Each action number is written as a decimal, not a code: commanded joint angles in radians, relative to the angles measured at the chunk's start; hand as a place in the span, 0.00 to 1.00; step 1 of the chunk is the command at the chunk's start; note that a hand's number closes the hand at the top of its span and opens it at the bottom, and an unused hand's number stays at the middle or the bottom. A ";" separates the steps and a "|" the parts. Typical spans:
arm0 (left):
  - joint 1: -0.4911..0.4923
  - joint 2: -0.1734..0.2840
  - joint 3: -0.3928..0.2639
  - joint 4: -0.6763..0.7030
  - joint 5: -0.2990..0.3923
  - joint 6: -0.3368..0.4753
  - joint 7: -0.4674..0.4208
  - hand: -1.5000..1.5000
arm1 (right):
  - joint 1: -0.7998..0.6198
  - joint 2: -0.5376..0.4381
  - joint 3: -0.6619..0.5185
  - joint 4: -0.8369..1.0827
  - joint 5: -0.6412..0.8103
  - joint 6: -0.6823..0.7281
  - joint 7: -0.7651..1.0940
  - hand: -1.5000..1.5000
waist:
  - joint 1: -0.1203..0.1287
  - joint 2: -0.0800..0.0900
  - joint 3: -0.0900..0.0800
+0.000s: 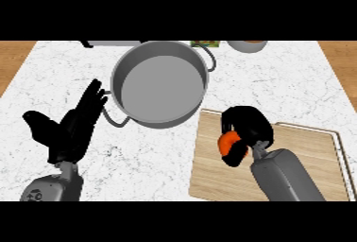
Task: Pick the squash from the tray and place it in the pot
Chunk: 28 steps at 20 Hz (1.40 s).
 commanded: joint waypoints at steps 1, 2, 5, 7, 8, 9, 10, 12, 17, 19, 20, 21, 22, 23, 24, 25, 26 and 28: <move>-0.008 0.016 0.027 0.002 0.011 -0.014 -0.010 0.50 | -0.145 0.021 -0.041 0.175 0.057 -0.089 -0.049 1.00 | 0.002 0.001 0.000; 0.026 -0.012 -0.001 -0.006 0.000 -0.004 -0.036 0.50 | -0.149 0.020 -0.042 0.170 0.087 -0.120 -0.023 1.00 | 0.002 0.000 0.000; -0.004 0.004 0.004 0.020 -0.005 -0.011 -0.007 0.50 | -0.115 -0.021 -0.062 0.084 0.126 -0.230 -0.034 1.00 | -0.008 -0.001 0.000; -0.015 0.038 0.075 0.055 0.042 -0.040 -0.044 0.50 | -0.115 -0.017 -0.065 -0.046 0.112 -0.181 0.008 1.00 | -0.015 -0.003 -0.001; 0.066 0.003 0.000 -0.009 0.001 -0.030 -0.047 0.50 | -0.178 -0.005 -0.093 0.005 0.087 -0.191 -0.037 1.00 | -0.003 -0.003 0.000; 0.015 -0.003 0.016 -0.005 0.004 0.001 0.005 0.50 | -0.091 -0.009 -0.073 -0.165 0.064 -0.136 0.001 1.00 | -0.019 -0.007 0.000; 0.026 -0.001 0.010 0.001 -0.006 -0.008 -0.019 0.50 | -0.145 -0.006 -0.097 -0.124 0.057 -0.129 -0.015 1.00 | -0.011 -0.004 0.000; 0.059 -0.006 0.005 0.003 -0.005 -0.017 -0.051 0.50 | -0.213 -0.026 -0.136 -0.167 0.023 -0.099 -0.034 1.00 | -0.010 -0.005 0.000; 0.040 -0.034 -0.036 -0.074 -0.033 0.026 0.031 0.50 | -0.303 -0.007 -0.130 -0.302 0.009 -0.088 -0.035 1.00 | -0.005 -0.007 0.000; 0.031 -0.003 0.005 -0.045 -0.015 0.009 0.022 0.50 | -0.336 0.029 -0.133 -0.375 -0.034 -0.043 -0.003 1.00 | -0.009 -0.006 0.000; 0.020 -0.007 0.009 -0.020 -0.006 0.000 0.003 0.50 | -0.400 0.043 -0.154 -0.368 -0.042 -0.039 0.016 1.00 | -0.007 -0.005 -0.001; 0.028 -0.002 -0.007 -0.041 -0.020 -0.005 0.008 0.50 | -0.408 0.027 -0.186 -0.335 -0.058 -0.060 -0.028 1.00 | -0.004 -0.003 0.000; 0.045 -0.026 -0.024 -0.029 -0.030 0.007 -0.007 0.50 | -0.450 0.026 -0.199 -0.381 -0.087 0.014 0.016 1.00 | -0.008 -0.005 0.000; -0.007 -0.035 -0.027 -0.019 -0.039 0.023 0.016 0.50 | -0.464 0.065 -0.196 -0.339 -0.086 -0.028 0.016 1.00 | -0.007 -0.003 0.000; 0.046 0.028 0.043 -0.014 0.031 -0.051 -0.023 0.50 | -0.506 0.113 -0.163 -0.281 -0.055 -0.059 0.045 1.00 | 0.003 -0.002 -0.001; -0.009 -0.013 0.000 -0.035 -0.025 0.017 0.043 0.50 | -0.574 0.107 -0.199 -0.282 -0.085 0.011 0.091 1.00 | -0.003 -0.003 0.000; 0.012 0.021 0.039 -0.053 0.014 -0.018 0.040 0.50 | -0.577 0.099 -0.231 -0.223 -0.091 -0.027 0.049 1.00 | 0.000 -0.002 0.000; -0.008 -0.007 0.008 -0.028 0.001 -0.013 0.036 0.50 | -0.644 0.132 -0.213 -0.124 -0.065 -0.055 0.076 1.00 | 0.001 -0.001 -0.001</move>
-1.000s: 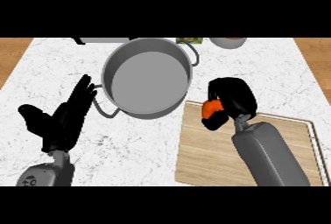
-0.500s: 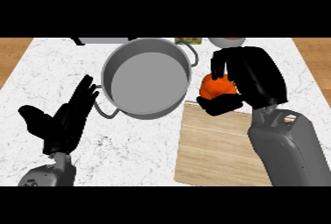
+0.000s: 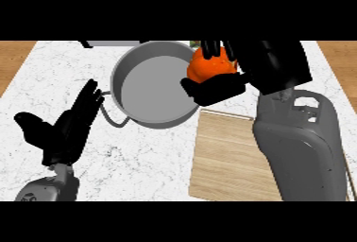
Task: Pick the squash from the tray and place it in the pot
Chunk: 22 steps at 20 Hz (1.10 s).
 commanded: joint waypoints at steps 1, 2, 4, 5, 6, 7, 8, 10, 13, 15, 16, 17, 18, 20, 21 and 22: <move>0.034 -0.019 -0.030 -0.004 -0.014 -0.007 -0.030 0.50 | -0.134 0.042 0.049 0.150 -0.015 -0.079 0.083 1.00 | 0.011 0.002 0.000; -0.075 0.001 0.022 0.091 0.001 -0.005 -0.017 0.50 | -0.121 0.042 0.063 0.133 -0.033 -0.063 0.106 1.00 | 0.000 0.003 0.000; 0.021 -0.057 -0.053 0.057 -0.048 0.020 -0.077 0.50 | -0.165 0.043 0.014 0.263 -0.018 -0.108 0.048 1.00 | 0.006 0.004 0.000; -0.001 -0.017 -0.022 0.028 -0.027 0.002 -0.024 0.50 | -0.240 0.038 -0.057 0.333 -0.013 -0.096 0.031 1.00 | 0.008 0.004 0.000; 0.029 -0.021 -0.023 -0.007 -0.022 0.006 -0.019 0.50 | -0.265 0.043 -0.011 0.317 -0.039 -0.116 0.118 1.00 | 0.011 0.002 0.000; 0.053 0.002 -0.010 -0.003 -0.002 -0.034 -0.057 0.50 | -0.316 0.043 -0.072 0.416 -0.019 -0.117 0.071 1.00 | 0.017 0.004 -0.001; 0.011 0.016 0.008 -0.023 0.020 -0.038 0.004 0.50 | -0.281 0.043 -0.031 0.457 -0.021 -0.176 0.047 1.00 | 0.015 0.005 0.000; -0.064 -0.006 0.005 0.064 -0.016 -0.004 -0.022 0.50 | -0.339 0.044 -0.001 0.550 -0.022 -0.201 0.061 1.00 | 0.013 0.006 0.000; 0.005 -0.035 -0.042 0.028 -0.040 0.000 -0.052 0.50 | -0.352 0.044 -0.032 0.708 -0.024 -0.300 -0.046 1.00 | 0.021 0.008 0.000; -0.041 -0.031 -0.020 0.021 -0.013 0.005 0.018 0.50 | -0.344 0.044 0.035 0.758 -0.046 -0.353 -0.060 1.00 | 0.019 0.007 0.000; -0.023 0.000 0.006 0.038 0.014 -0.038 -0.025 0.50 | -0.368 0.044 0.064 0.832 -0.043 -0.382 -0.083 1.00 | 0.034 0.012 -0.001; 0.011 -0.040 -0.024 0.080 -0.024 -0.015 -0.098 0.50 | -0.340 0.044 0.066 0.804 -0.042 -0.360 -0.119 1.00 | 0.017 0.008 -0.001; -0.030 -0.019 -0.014 0.053 -0.023 -0.011 -0.043 0.50 | -0.395 0.044 0.083 0.909 -0.050 -0.386 -0.122 1.00 | 0.038 0.013 -0.001; -0.004 -0.013 -0.011 0.038 -0.004 -0.032 -0.047 0.50 | -0.335 0.044 0.057 0.904 -0.175 -0.384 -0.088 1.00 | 0.035 0.009 0.000; -0.076 -0.012 0.009 0.079 -0.004 -0.016 -0.030 0.50 | -0.366 0.044 0.075 0.913 -0.251 -0.392 0.000 1.00 | 0.047 0.012 -0.001; -0.041 -0.022 -0.012 0.048 -0.013 -0.012 -0.023 0.50 | -0.352 0.044 0.046 0.947 -0.261 -0.405 -0.048 0.00 | 0.043 0.011 0.000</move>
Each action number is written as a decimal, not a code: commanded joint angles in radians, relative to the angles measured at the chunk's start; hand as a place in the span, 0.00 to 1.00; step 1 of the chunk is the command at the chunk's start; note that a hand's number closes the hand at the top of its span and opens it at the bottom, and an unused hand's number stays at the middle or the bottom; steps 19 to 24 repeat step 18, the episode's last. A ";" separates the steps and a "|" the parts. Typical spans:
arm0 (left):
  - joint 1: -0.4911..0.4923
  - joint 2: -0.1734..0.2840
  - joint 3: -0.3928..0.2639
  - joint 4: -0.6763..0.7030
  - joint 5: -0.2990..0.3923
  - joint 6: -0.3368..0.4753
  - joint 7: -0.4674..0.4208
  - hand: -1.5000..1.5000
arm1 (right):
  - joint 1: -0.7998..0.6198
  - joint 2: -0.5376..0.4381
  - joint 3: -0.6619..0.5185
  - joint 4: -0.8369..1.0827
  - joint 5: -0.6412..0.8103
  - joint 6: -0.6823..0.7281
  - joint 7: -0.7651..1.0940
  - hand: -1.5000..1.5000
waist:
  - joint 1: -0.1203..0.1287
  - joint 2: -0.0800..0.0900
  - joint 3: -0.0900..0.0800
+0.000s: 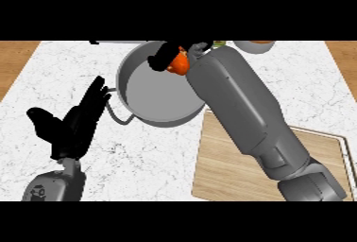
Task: Pick the squash from the tray and place it in the pot
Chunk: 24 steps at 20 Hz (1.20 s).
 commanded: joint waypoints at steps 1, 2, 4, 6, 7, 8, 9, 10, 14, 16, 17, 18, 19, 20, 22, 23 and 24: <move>-0.009 -0.013 -0.020 -0.017 -0.015 0.009 0.006 0.50 | -0.036 0.000 -0.025 0.148 -0.129 -0.031 0.009 0.00 | 0.015 0.003 0.000; -0.016 -0.002 -0.008 0.011 0.004 -0.013 0.000 0.50 | -0.033 0.000 -0.006 0.174 -0.178 -0.067 0.022 0.00 | 0.031 0.008 0.000; -0.013 0.017 0.012 0.015 0.018 -0.028 0.001 0.50 | -0.024 0.000 -0.024 0.205 -0.239 -0.052 -0.017 0.00 | 0.018 0.006 0.000; 0.028 -0.010 -0.032 -0.015 -0.007 -0.019 -0.017 0.50 | 0.018 0.000 0.001 0.219 -0.318 -0.130 -0.059 0.00 | 0.037 0.007 0.000; -0.007 -0.018 -0.031 -0.022 0.003 -0.008 0.033 0.50 | -0.021 0.000 0.000 0.210 -0.367 -0.137 -0.042 0.00 | 0.031 0.004 0.001; 0.005 -0.002 -0.009 -0.040 -0.007 0.006 0.029 0.50 | -0.017 0.000 -0.034 0.185 -0.378 -0.128 -0.064 0.00 | 0.010 -0.001 0.001; -0.016 -0.031 -0.042 -0.027 -0.026 0.022 0.033 0.50 | -0.010 0.000 -0.030 0.190 -0.414 -0.201 -0.090 0.00 | 0.024 0.004 0.001; 0.007 -0.020 -0.019 0.018 -0.008 -0.003 -0.022 0.50 | -0.023 0.000 -0.059 0.174 -0.405 -0.248 -0.125 0.00 | 0.015 0.005 0.000; -0.033 -0.008 0.004 0.027 -0.011 0.010 0.004 0.50 | 0.033 0.000 -0.092 0.134 -0.426 -0.421 -0.238 0.00 | -0.011 -0.001 0.001; -0.019 0.005 0.010 -0.006 0.000 0.003 0.027 0.50 | -0.013 0.000 -0.128 0.158 -0.460 -0.461 -0.250 0.00 | -0.002 -0.001 0.001; -0.025 0.007 0.020 -0.004 -0.002 0.011 0.033 0.50 | -0.007 -0.011 -0.169 0.157 -0.441 -0.447 -0.238 0.00 | -0.023 -0.004 0.001; 0.016 -0.020 -0.011 -0.012 -0.018 0.016 -0.008 0.50 | 0.026 0.000 -0.145 0.173 -0.453 -0.493 -0.278 0.00 | -0.016 -0.004 0.001; 0.016 -0.020 -0.011 -0.012 -0.018 0.016 -0.008 0.50 | 0.026 0.000 -0.145 0.173 -0.453 -0.493 -0.278 0.00 | -0.016 -0.004 0.001; 0.016 -0.020 -0.011 -0.012 -0.018 0.016 -0.008 0.50 | 0.026 0.000 -0.145 0.173 -0.453 -0.493 -0.278 0.00 | -0.016 -0.004 0.001; 0.016 -0.020 -0.011 -0.012 -0.018 0.016 -0.008 0.50 | 0.026 0.000 -0.145 0.173 -0.453 -0.493 -0.278 0.00 | -0.016 -0.004 0.001; 0.016 -0.020 -0.011 -0.012 -0.018 0.016 -0.008 0.50 | 0.026 0.000 -0.145 0.173 -0.453 -0.493 -0.278 0.00 | -0.016 -0.004 0.001; 0.016 -0.020 -0.011 -0.012 -0.018 0.016 -0.008 0.50 | 0.026 0.000 -0.145 0.173 -0.453 -0.493 -0.278 0.00 | -0.016 -0.004 0.001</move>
